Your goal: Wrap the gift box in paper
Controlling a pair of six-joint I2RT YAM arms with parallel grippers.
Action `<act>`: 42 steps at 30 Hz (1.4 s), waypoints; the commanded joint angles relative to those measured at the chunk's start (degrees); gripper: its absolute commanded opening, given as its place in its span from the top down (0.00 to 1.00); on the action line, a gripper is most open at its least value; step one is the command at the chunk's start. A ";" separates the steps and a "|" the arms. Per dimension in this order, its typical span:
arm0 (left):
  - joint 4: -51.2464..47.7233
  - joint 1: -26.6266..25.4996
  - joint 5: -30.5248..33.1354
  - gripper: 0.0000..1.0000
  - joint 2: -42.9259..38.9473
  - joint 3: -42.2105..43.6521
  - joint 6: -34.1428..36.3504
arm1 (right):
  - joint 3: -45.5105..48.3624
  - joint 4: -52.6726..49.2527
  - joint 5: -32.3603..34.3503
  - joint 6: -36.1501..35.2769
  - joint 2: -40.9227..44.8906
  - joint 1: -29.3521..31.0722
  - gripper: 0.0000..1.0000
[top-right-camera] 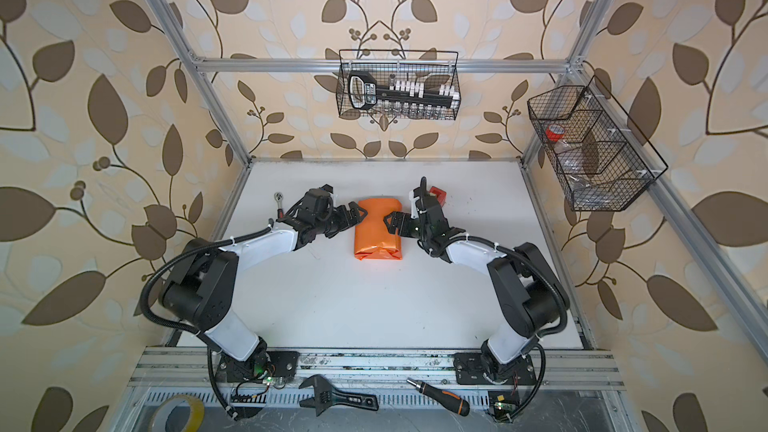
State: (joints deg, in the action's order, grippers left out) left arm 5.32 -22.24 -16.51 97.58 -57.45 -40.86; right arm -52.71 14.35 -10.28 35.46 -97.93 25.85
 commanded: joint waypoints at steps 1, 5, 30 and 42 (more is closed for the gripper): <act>-0.57 0.62 -4.20 0.01 3.51 -5.03 -0.37 | -5.29 -1.16 -1.88 0.97 -5.63 -0.09 0.05; -2.44 0.87 -6.99 0.01 9.19 -10.62 0.09 | -8.84 -0.44 -3.82 1.36 -10.35 -0.18 0.06; 3.97 0.88 -15.76 0.01 0.52 -8.35 -2.75 | -4.20 6.30 -11.62 5.36 -0.79 0.25 0.10; 7.31 -0.21 -14.84 0.01 -10.49 2.64 -3.00 | 3.54 8.41 -10.04 5.85 8.34 2.68 0.10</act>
State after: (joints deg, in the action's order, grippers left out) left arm 9.63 -21.32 -29.63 91.20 -56.69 -43.75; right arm -50.61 19.94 -19.11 40.71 -92.03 27.24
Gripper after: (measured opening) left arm 0.987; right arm 0.899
